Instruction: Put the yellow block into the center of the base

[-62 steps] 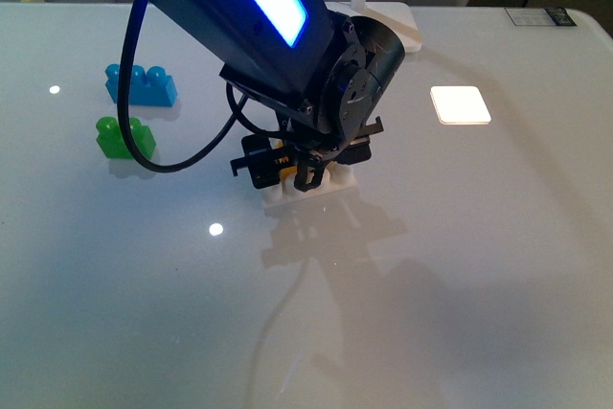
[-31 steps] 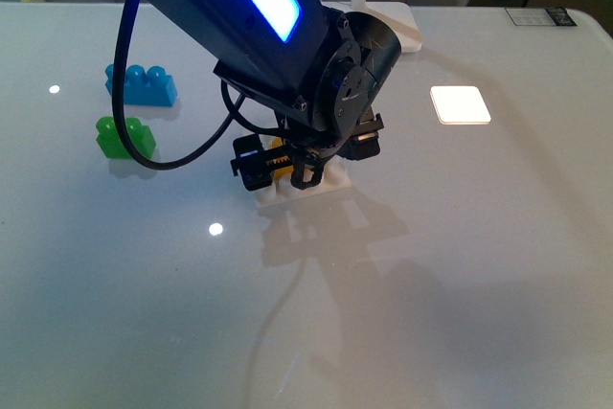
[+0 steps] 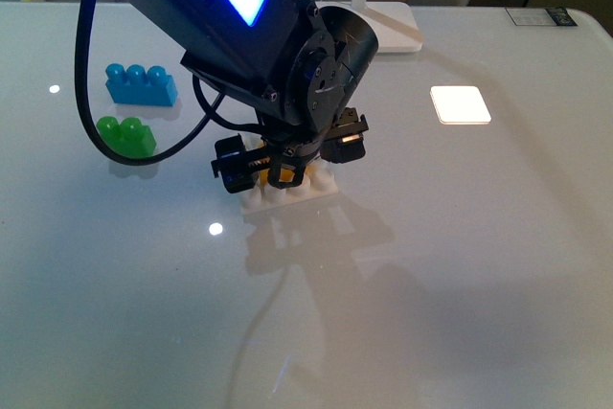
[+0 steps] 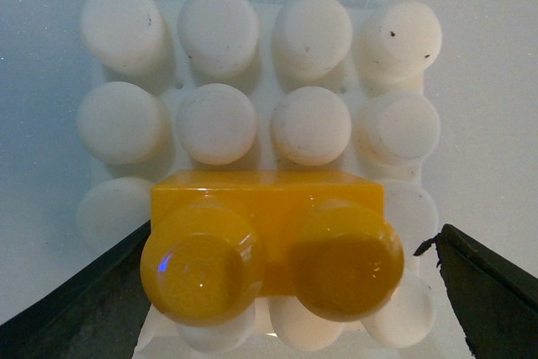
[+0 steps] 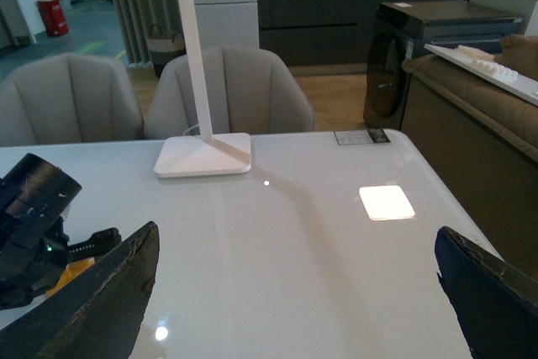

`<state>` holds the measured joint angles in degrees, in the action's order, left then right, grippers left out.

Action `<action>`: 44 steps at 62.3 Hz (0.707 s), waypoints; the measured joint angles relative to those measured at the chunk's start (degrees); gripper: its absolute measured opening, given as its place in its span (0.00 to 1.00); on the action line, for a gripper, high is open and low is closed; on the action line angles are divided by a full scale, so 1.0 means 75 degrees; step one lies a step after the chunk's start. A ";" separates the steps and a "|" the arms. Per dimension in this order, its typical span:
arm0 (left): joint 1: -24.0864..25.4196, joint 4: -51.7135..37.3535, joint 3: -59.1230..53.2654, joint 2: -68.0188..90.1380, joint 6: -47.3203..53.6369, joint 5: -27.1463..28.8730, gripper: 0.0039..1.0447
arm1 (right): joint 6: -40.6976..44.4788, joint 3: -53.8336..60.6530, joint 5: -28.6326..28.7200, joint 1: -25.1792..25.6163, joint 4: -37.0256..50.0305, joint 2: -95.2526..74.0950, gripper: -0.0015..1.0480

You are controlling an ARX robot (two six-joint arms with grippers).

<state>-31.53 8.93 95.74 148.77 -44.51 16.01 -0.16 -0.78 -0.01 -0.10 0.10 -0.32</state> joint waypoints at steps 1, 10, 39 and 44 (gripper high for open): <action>0.0000 -0.0003 -0.0003 -0.0017 0.0023 -0.0009 0.93 | 0.0000 0.0000 0.0000 0.0003 0.0000 0.0000 0.92; 0.0000 -0.0003 -0.0058 -0.0192 0.0114 -0.0119 0.93 | 0.0000 0.0000 0.0000 0.0000 0.0000 0.0000 0.92; 0.0551 -0.1160 -0.2229 -0.2317 0.0880 -0.0393 0.93 | 0.0000 0.0000 0.0000 0.0000 -0.0003 0.0000 0.92; 0.0836 -0.1737 -0.2987 -0.2943 0.1253 -0.0423 0.93 | 0.0000 0.0000 0.0000 0.0000 0.0000 0.0000 0.92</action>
<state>-25.26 -4.10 73.34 126.69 -35.11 12.84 -0.16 -0.78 -0.01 -0.10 0.10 -0.32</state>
